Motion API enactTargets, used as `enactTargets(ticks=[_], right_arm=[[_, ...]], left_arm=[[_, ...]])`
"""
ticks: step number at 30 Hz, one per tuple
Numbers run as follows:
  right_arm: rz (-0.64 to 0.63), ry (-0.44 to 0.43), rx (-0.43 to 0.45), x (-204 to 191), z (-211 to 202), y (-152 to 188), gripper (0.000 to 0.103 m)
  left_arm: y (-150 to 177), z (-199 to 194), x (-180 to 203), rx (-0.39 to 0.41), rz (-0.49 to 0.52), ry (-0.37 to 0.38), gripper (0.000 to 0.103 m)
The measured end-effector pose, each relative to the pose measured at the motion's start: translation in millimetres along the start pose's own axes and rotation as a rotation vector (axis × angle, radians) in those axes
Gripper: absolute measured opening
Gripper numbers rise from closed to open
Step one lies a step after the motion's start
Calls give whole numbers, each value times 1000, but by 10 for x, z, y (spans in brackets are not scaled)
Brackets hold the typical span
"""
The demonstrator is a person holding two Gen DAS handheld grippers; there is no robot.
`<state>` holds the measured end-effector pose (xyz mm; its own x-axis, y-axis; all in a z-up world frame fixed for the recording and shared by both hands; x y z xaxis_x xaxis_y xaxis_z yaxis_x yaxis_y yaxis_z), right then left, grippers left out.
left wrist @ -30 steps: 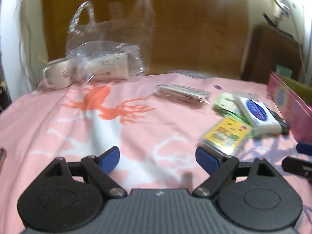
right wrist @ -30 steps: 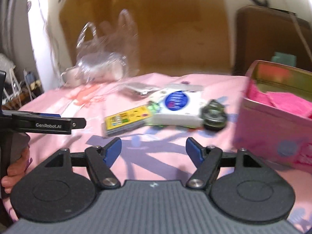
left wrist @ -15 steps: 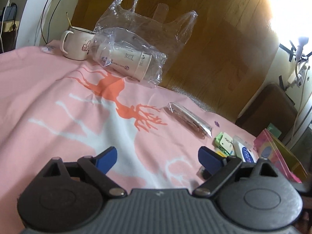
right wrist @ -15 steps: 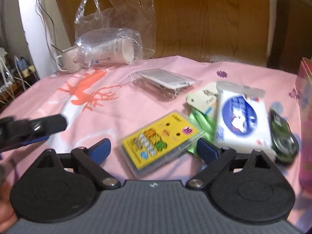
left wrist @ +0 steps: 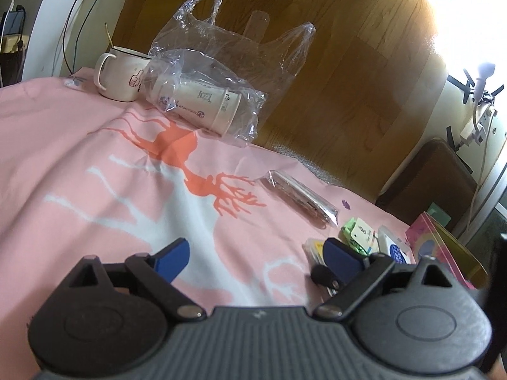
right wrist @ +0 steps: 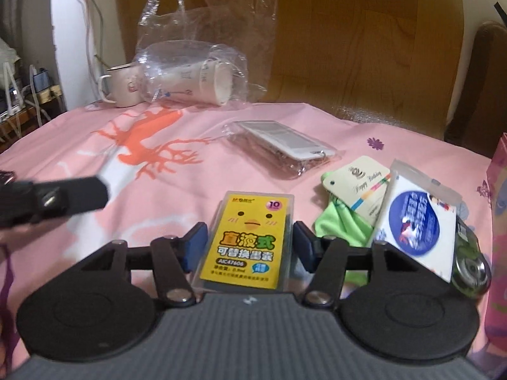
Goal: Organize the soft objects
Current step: 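Move the right gripper to the yellow refill card and grasp it, then carry the yellow card into the pink tin box and open the right gripper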
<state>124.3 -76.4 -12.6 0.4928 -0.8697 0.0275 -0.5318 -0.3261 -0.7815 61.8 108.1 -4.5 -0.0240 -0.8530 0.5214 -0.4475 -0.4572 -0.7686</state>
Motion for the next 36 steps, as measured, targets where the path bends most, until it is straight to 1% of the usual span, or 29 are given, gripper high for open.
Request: enactTargets(ticks=[2, 5, 8, 10, 14, 16, 24, 36], right_arm=[[4, -37, -3, 21, -107, 79, 62], [-33, -95, 11, 33, -352, 265, 62], [-96, -101, 51, -7, -620, 488, 61], [-83, -118, 51, 23, -698, 549, 61], [2, -146, 43, 149, -690, 550, 61], [20, -157, 44, 165, -704, 558, 61], [64, -183, 46, 224, -710, 567, 60], [71, -194, 46, 257, -712, 571, 60]], left_arm=[[0, 5, -3, -2, -1, -3, 95], [2, 15, -2, -7, -1, -5, 95], [4, 25, -4, -15, -5, -7, 96], [6, 35, -13, -22, -11, -10, 96], [8, 60, -27, -33, -18, -25, 96], [11, 61, -15, -33, -10, -38, 96], [25, 80, 35, -42, 23, -73, 96], [28, 100, 69, -59, 46, -77, 97]])
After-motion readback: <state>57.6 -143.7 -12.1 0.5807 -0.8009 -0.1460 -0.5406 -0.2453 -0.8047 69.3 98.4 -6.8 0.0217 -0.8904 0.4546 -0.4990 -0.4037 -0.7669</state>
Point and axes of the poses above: each gripper's, at about its wrist camera, not at the fingertips, and z roughly the way its jaws point, x to its right, y to its underside, the point moved 2 cm from there along z, roughly the way its jaws point, and after that the axes turned 10 degrees about y, right-handed, at the moved point
